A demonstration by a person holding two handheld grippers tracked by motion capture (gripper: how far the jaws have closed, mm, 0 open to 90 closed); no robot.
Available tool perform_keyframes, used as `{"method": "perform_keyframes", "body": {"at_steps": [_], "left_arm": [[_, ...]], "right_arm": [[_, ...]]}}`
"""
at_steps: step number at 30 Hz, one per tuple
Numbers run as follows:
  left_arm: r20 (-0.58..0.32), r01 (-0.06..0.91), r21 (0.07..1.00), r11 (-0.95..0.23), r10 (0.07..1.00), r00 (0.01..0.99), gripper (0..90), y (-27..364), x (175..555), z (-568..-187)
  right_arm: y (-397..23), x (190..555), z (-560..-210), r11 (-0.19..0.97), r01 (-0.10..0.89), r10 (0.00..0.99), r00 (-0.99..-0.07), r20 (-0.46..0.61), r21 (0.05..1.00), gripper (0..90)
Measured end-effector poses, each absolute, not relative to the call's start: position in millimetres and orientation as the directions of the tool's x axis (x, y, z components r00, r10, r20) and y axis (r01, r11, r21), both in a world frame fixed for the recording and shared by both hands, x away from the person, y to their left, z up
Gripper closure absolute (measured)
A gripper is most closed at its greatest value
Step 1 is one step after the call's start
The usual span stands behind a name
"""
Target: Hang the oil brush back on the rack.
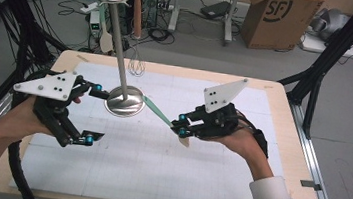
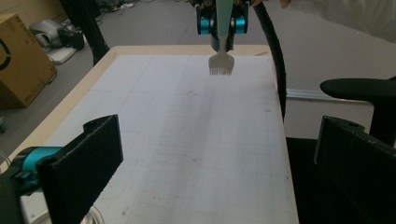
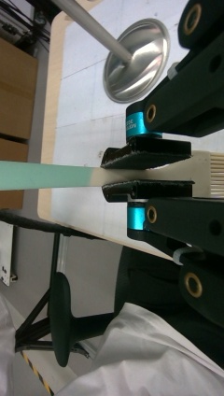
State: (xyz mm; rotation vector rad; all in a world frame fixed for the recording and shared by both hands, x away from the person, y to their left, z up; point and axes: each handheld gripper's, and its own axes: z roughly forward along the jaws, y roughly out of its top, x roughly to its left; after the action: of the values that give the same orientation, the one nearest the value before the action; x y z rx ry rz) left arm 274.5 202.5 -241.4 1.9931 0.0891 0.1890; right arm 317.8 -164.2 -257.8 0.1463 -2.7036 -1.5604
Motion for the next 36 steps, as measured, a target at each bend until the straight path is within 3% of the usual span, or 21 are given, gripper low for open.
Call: {"method": "perform_keyframes", "body": {"at_steps": [13,29,36], "left_arm": [[0.106,-0.067,0.901,-0.429,0.068,0.992,1.9,165,281,-216],[0.078,-0.079,0.919,-0.387,-0.017,0.997,2.0,131,293,-218],[0.069,-0.082,0.915,-0.394,-0.046,0.997,15.4,121,298,-215]], "right_arm": [[-158,320,-255,0.451,-0.067,-0.104,-0.994,-0.023,0.890,82.4],[-155,322,-253,0.396,-0.056,-0.126,-0.992,-0.006,0.917,82.4],[-153,322,-255,0.398,-0.052,-0.129,-0.992,-0.001,0.916,82.4]]}}
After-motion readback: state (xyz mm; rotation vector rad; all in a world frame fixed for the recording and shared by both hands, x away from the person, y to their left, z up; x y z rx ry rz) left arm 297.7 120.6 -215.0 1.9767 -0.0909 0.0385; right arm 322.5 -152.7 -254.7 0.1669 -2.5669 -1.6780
